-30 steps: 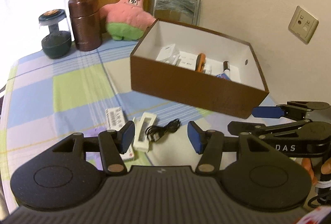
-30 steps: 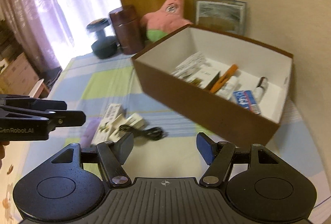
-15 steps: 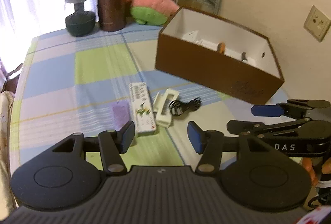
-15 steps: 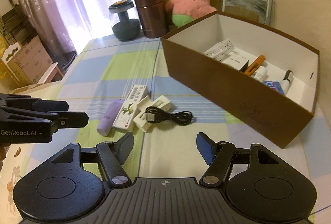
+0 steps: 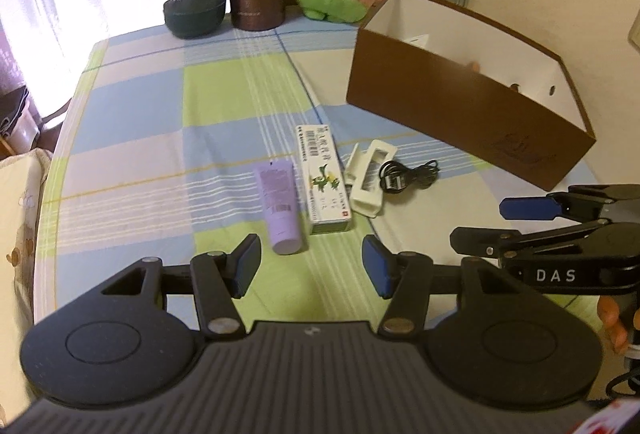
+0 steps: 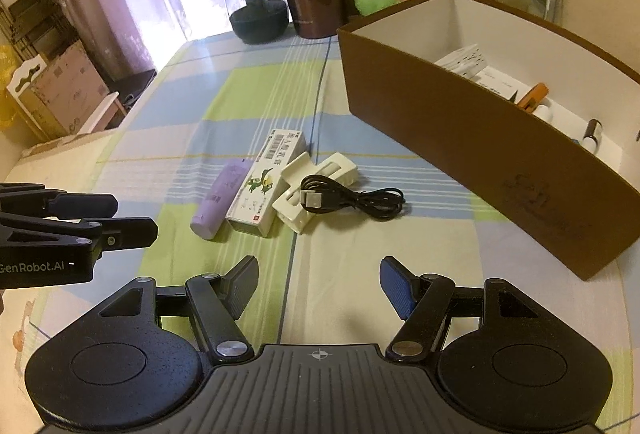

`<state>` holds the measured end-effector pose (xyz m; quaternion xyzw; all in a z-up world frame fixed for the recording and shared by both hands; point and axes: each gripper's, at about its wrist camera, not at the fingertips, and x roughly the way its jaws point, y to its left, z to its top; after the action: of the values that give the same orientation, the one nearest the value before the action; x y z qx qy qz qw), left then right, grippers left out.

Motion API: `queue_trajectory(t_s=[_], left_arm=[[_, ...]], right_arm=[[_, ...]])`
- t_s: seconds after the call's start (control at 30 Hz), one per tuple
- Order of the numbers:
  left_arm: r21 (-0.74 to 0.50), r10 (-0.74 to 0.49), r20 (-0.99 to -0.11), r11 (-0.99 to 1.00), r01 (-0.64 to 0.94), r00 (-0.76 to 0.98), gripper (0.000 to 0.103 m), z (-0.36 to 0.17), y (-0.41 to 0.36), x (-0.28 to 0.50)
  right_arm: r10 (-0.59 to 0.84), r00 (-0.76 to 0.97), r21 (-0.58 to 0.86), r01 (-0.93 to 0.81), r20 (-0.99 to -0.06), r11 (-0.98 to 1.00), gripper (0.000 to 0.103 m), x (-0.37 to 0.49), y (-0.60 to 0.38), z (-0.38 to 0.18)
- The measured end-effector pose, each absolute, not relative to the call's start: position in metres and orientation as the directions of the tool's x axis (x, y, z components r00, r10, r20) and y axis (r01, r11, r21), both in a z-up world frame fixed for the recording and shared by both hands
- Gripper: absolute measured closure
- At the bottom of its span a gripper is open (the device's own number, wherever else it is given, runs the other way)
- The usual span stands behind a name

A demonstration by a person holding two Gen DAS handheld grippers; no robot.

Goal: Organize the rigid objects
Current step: 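Lift both tools out of the brown box back over the table, then grasp the black USB cable with the right tool while the left tool grasps the purple tube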

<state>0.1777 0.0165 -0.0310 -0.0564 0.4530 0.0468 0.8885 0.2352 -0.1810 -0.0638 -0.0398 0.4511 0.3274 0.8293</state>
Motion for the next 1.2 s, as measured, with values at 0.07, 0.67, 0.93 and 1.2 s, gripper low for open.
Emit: queue_trajectory(t_s=[0.07, 0.67, 0.93, 1.2], left_arm=[[-0.057, 0.035, -0.815, 0.988, -0.141, 0.578, 0.052, -0.035, 0.018, 0.181], [-0.034, 0.049, -0.864, 0.987, -0.155, 0.502, 0.052, -0.08, 0.038, 0.231], [-0.028, 0.048, -0.881, 0.988, -0.151, 0.472, 0.052, -0.094, 0.046, 0.248], [-0.021, 0.05, -0.894, 0.988, -0.152, 0.446, 0.052, -0.105, 0.05, 0.258]], right_arm=[[0.503, 0.376, 0.223, -0.583, -0.778, 0.781, 0.039, 0.237, -0.177, -0.068], [0.491, 0.392, 0.216, -0.568, -0.778, 0.795, 0.039, 0.283, -0.141, -0.097], [0.477, 0.401, 0.223, -0.535, -0.782, 0.815, 0.04, 0.307, -0.124, -0.108], [0.457, 0.399, 0.214, -0.521, -0.795, 0.826, 0.04, 0.314, -0.127, -0.115]])
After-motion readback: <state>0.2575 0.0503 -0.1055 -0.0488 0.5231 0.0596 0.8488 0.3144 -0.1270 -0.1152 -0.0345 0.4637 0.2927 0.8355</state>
